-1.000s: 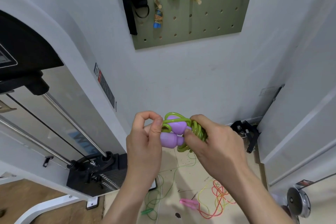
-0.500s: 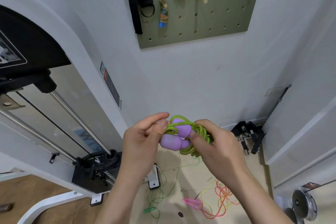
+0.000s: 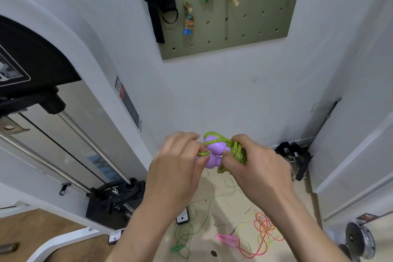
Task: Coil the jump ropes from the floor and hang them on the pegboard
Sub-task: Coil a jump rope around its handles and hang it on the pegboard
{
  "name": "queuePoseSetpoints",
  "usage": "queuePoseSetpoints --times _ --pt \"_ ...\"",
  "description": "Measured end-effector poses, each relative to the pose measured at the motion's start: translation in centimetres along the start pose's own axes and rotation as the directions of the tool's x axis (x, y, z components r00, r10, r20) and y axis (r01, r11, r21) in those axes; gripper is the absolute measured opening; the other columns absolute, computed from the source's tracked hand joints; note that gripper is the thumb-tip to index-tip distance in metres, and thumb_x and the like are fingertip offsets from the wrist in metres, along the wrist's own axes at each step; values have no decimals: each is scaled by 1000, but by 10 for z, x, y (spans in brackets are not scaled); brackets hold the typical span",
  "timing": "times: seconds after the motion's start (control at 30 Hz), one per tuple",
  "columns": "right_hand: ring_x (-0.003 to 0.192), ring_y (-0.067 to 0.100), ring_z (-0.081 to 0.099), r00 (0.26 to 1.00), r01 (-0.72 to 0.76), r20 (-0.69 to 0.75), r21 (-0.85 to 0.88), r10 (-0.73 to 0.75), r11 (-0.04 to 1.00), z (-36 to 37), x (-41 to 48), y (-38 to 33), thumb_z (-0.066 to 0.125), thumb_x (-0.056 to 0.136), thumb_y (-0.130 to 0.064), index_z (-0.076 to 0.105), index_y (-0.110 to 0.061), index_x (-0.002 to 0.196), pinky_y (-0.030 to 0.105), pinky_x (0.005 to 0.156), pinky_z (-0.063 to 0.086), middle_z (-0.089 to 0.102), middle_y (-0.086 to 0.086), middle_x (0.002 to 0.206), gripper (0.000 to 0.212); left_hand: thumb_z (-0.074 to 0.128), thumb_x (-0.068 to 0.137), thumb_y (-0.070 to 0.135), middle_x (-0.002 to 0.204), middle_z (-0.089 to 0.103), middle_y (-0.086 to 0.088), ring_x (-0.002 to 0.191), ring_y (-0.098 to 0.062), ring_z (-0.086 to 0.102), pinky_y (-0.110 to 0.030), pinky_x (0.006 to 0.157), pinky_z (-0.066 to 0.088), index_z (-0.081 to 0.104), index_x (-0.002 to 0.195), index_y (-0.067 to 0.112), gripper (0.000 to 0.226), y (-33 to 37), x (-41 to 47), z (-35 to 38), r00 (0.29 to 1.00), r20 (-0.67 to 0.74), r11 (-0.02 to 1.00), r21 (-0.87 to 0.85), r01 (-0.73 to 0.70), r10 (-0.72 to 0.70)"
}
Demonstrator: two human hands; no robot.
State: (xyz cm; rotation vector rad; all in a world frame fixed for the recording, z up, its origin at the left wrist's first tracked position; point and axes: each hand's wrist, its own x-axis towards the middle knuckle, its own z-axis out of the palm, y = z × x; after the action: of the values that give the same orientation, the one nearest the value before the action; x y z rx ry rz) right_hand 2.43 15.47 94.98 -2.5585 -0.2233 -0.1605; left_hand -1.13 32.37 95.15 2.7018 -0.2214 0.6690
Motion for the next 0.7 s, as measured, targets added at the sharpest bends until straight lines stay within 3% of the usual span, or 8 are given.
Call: queuePoseSetpoints --times 0.1,0.23,0.33,0.4,0.5,0.57,0.63,0.7 --pt "89 25 63 998 62 8 -164 -62 985 14 0 -1 31 87 -69 31 -40 130 32 60 34 58 -5 104 52 47 87 43 79 47 2 77 -21 45 -31 57 39 52 65 20 33 -5 1 13 998 52 981 193 32 -43" --pt "91 28 64 994 71 94 -199 -53 978 35 7 9 32 90 -68 22 -36 138 33 59 35 58 0 104 59 57 81 36 61 30 7 60 -12 38 -27 53 32 32 44 27 46 1 -1 34 959 191 969 -90 232 -211" --pt "92 32 62 971 41 238 -26 -34 999 42 9 26 33 91 -65 31 -42 128 37 67 44 65 0 94 44 72 77 17 61 27 7 53 -7 29 -20 53 22 30 41 22 56 4 -7 31 873 325 737 -472 484 -365" --pt "90 32 60 960 24 279 33 -32 999 40 8 34 30 90 -66 37 -44 120 37 72 48 65 -2 82 38 77 74 9 61 27 11 54 -7 28 -18 52 21 25 46 22 61 2 -14 26 834 415 545 -631 552 -364" --pt "84 27 61 950 19 308 113 -53 993 36 9 40 23 82 -71 48 -42 108 38 73 49 64 -3 77 47 75 70 12 59 53 5 57 -8 55 -14 53 33 35 56 17 42 1 -15 17 807 518 276 -762 586 -283" --pt "77 19 62 929 -45 360 341 -86 939 34 9 38 29 83 -69 55 -44 105 37 73 52 66 -3 81 41 72 73 8 58 66 -8 60 -16 64 -20 60 41 40 62 9 33 4 -8 9 805 513 81 -827 557 -298" --pt "71 9 60 886 -165 445 560 -127 812 28 10 34 46 95 -51 58 -45 113 26 64 51 69 -7 90 23 66 77 10 47 56 -1 52 -14 58 -26 66 42 38 62 8 31 4 -3 8 808 473 14 -860 510 -351" --pt "60 1 55 824 -184 525 604 -213 775 20 9 34 62 92 -34 49 -49 122 19 52 46 66 -15 88 36 70 78 12 50 46 2 54 -15 56 -31 73 45 39 63 9 34 0 -1 7 808 450 14 -871 491 -380"
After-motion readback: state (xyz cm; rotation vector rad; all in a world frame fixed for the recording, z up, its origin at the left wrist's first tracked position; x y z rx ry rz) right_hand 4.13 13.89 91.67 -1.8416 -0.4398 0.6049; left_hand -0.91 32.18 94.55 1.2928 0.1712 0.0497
